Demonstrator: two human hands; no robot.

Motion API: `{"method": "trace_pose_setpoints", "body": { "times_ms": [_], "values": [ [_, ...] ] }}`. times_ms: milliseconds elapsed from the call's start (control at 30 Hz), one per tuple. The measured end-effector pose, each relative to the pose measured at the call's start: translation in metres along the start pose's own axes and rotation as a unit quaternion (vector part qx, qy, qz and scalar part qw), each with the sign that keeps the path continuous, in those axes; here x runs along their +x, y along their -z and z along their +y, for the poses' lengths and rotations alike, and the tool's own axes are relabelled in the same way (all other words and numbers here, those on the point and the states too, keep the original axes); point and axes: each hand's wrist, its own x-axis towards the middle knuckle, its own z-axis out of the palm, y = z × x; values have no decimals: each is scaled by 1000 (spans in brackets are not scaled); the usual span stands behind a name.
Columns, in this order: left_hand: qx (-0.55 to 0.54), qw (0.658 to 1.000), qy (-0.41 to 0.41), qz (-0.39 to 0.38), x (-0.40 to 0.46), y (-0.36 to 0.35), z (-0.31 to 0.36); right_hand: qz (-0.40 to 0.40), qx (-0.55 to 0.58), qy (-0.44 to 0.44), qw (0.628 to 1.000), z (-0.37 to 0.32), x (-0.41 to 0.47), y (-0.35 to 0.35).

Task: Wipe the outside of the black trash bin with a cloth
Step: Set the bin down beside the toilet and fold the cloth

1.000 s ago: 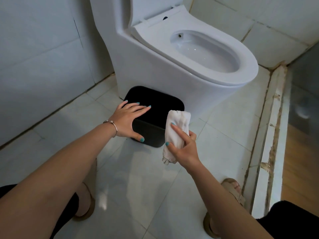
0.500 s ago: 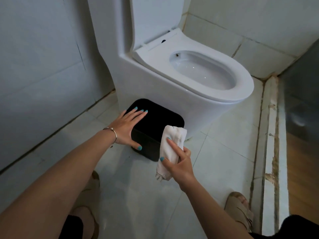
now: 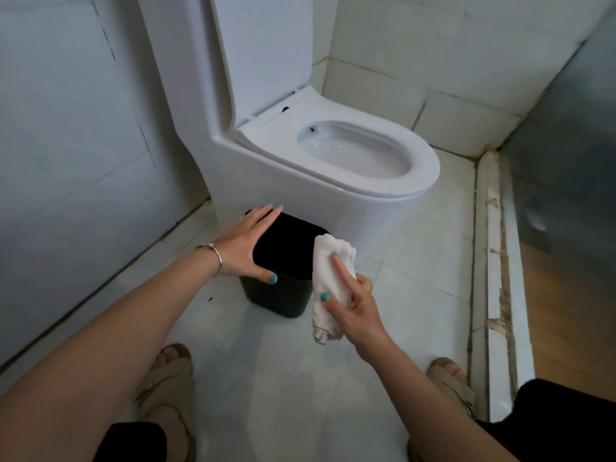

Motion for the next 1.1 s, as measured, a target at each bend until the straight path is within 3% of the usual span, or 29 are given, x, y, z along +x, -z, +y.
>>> {"method": "trace_pose_setpoints", "body": {
  "times_ms": [367,667,833,1100],
  "values": [
    [-14,992,-112,61,-30,75,113,-55,-30,94,994,-79,-27,39],
    [-86,975,-111,171,-66,105,168,-81,-11,150,985,-116,-61,62],
    [-76,977,-110,165,-79,111,194,-125,-38,156,979,-127,-70,76],
    [-141,965,-138,175,-59,135,224,-82,-18,147,986,-150,-63,97]
  ]
}}
